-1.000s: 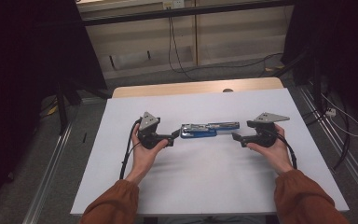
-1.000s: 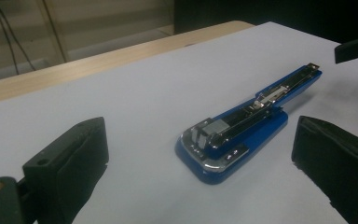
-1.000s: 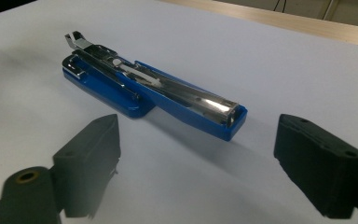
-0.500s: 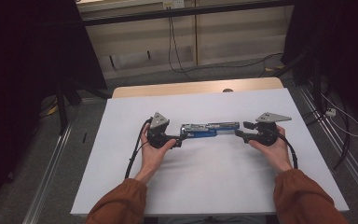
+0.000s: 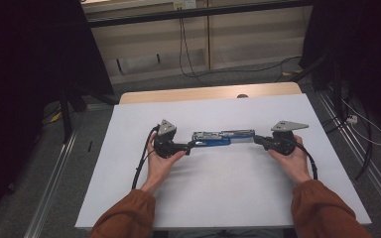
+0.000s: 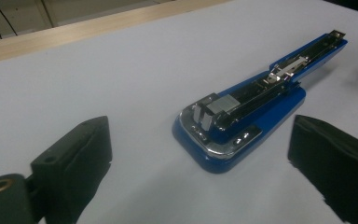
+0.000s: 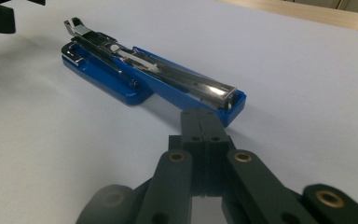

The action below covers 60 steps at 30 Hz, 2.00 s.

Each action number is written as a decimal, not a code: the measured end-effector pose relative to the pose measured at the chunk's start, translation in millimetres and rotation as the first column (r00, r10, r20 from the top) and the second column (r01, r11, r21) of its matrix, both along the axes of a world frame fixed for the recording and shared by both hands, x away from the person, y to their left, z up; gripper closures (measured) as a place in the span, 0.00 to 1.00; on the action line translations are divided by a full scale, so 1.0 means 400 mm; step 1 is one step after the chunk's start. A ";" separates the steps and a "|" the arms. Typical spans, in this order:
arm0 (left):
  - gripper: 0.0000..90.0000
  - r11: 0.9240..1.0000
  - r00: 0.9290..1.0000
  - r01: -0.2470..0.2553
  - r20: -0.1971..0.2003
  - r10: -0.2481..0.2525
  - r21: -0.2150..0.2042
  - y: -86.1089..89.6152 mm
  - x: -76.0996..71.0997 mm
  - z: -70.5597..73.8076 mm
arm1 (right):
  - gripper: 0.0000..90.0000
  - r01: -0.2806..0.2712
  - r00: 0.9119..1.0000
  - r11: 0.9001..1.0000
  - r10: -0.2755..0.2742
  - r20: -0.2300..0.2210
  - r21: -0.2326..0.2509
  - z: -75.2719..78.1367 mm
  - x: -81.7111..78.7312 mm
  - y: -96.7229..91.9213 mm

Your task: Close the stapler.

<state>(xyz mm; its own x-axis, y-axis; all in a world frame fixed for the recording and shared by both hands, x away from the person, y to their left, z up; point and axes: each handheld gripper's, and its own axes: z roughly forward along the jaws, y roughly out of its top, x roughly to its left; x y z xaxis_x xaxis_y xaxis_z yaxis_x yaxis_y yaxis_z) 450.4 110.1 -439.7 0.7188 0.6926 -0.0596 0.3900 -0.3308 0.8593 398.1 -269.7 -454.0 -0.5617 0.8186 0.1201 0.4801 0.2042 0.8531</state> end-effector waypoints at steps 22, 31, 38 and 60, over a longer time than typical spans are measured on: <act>1.00 0.994 0.994 0.108 -0.017 -0.109 -0.016 -0.051 -0.007 -0.009 | 1.00 -0.033 0.999 0.997 0.032 -0.014 -0.065 -0.007 0.004 0.010; 1.00 0.991 0.992 0.123 -0.037 -0.121 0.053 -0.077 0.012 -0.026 | 1.00 -0.035 0.999 0.997 0.033 -0.025 -0.074 -0.013 0.008 0.017; 1.00 0.991 0.991 0.127 -0.050 -0.126 0.033 -0.081 0.022 -0.043 | 1.00 -0.028 0.999 0.994 0.025 -0.031 -0.103 -0.014 0.011 0.019; 1.00 0.991 0.992 0.124 -0.038 -0.122 0.041 -0.079 0.024 -0.043 | 1.00 -0.028 0.996 0.985 0.012 -0.093 -0.172 -0.016 0.048 0.038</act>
